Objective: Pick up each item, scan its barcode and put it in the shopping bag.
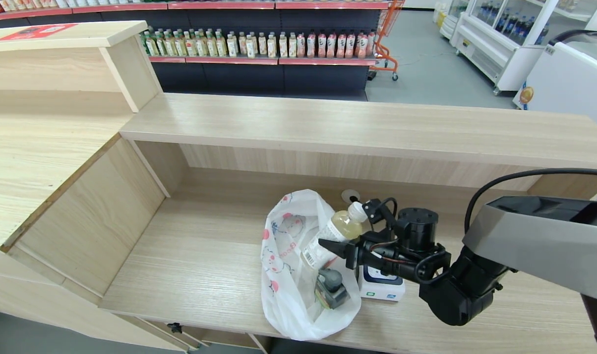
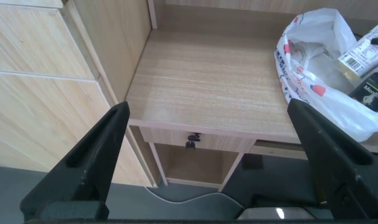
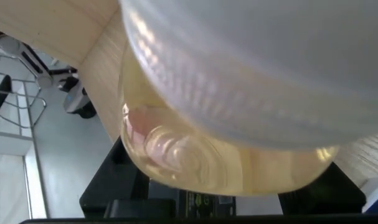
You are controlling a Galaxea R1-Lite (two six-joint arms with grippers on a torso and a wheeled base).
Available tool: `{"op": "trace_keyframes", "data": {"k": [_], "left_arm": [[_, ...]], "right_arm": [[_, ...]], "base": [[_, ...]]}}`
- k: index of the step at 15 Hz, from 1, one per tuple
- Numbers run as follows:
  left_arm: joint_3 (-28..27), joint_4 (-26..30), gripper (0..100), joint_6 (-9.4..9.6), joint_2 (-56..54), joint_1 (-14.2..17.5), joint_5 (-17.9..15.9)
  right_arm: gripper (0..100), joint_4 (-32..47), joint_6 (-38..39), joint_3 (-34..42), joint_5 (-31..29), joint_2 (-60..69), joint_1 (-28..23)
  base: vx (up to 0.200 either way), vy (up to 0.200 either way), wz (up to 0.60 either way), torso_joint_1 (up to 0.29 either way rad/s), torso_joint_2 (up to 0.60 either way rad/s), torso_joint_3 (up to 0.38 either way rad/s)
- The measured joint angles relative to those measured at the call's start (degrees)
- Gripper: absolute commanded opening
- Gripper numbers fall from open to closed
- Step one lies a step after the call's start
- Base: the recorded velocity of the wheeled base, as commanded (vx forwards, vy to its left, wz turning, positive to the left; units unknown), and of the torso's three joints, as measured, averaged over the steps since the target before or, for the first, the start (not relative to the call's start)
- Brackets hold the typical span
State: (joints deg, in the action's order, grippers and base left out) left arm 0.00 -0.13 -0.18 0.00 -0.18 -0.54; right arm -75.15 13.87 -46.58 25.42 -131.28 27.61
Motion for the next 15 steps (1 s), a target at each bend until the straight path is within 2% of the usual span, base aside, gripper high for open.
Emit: {"op": "trace_keyframes", "data": {"k": [10,15], "left_arm": [[0.00,-0.02,100,0.00,0.00,0.00,0.02],[0.00,-0.02,100,-0.02,0.00,0.00,0.00]], "right_arm": [[0,-2.17,-12.62,1.02,0.26,-3.15,-2.62],[0,-3.40,-13.19,2.12,0.20,-3.43,-3.25]], "base": [[0.000,0.000,0.00,0.000,0.00,0.000],[0.000,0.000,0.00,0.000,0.00,0.000]]}}
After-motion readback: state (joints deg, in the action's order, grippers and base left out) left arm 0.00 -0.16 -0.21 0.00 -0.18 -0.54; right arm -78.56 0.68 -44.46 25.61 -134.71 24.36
